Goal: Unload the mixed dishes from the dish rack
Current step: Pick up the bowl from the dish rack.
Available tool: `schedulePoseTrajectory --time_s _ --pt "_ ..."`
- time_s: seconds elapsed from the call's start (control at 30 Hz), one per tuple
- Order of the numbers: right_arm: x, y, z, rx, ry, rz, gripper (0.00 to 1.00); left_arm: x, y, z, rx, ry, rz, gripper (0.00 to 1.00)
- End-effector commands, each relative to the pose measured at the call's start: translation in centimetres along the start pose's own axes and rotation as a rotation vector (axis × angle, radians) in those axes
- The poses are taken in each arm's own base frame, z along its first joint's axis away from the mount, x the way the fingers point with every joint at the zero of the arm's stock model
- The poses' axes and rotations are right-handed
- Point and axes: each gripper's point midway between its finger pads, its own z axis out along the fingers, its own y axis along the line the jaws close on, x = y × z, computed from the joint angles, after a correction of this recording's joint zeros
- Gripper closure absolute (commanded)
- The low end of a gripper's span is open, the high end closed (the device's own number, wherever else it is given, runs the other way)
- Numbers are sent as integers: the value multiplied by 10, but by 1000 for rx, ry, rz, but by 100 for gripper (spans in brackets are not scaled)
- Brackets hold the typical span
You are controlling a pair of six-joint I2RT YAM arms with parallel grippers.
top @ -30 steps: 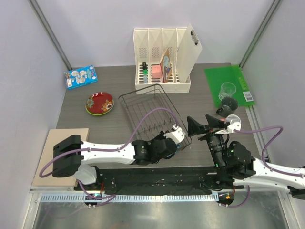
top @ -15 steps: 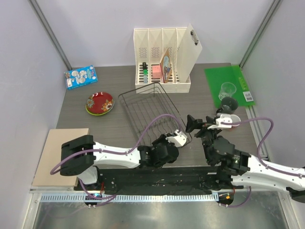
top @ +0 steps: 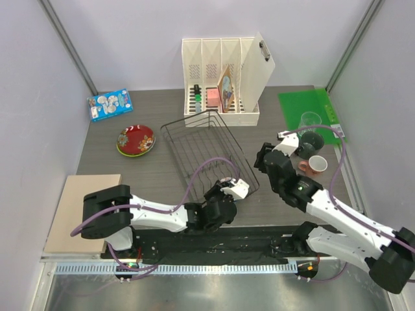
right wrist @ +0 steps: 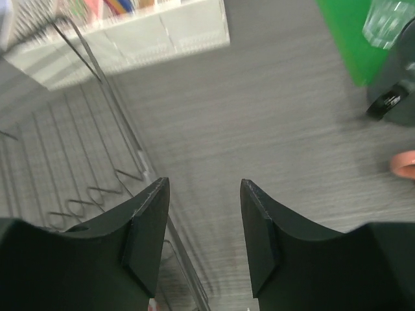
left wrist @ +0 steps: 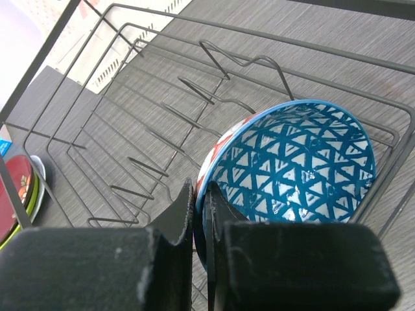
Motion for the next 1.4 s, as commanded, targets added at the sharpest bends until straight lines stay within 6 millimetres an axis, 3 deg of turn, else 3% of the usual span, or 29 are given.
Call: schedulePoseTrajectory --time_s 0.0,0.37,0.67,0.7,0.93,1.37 --pt "31 32 12 -151 158 58 46 -31 25 -5 -101 -94 -182 100" --pt "47 55 19 -264 197 65 43 -30 35 -8 -144 -109 -176 100" --pt "100 53 35 -235 354 7 52 -40 41 -10 -152 -134 -175 100" --pt "102 51 37 -228 361 8 54 -42 43 -10 -155 -138 -177 100" --pt "107 46 41 -208 372 7 99 -58 58 -15 -189 -185 -168 100" --pt "102 44 44 -196 385 55 99 -102 95 -31 -275 -323 -98 100"
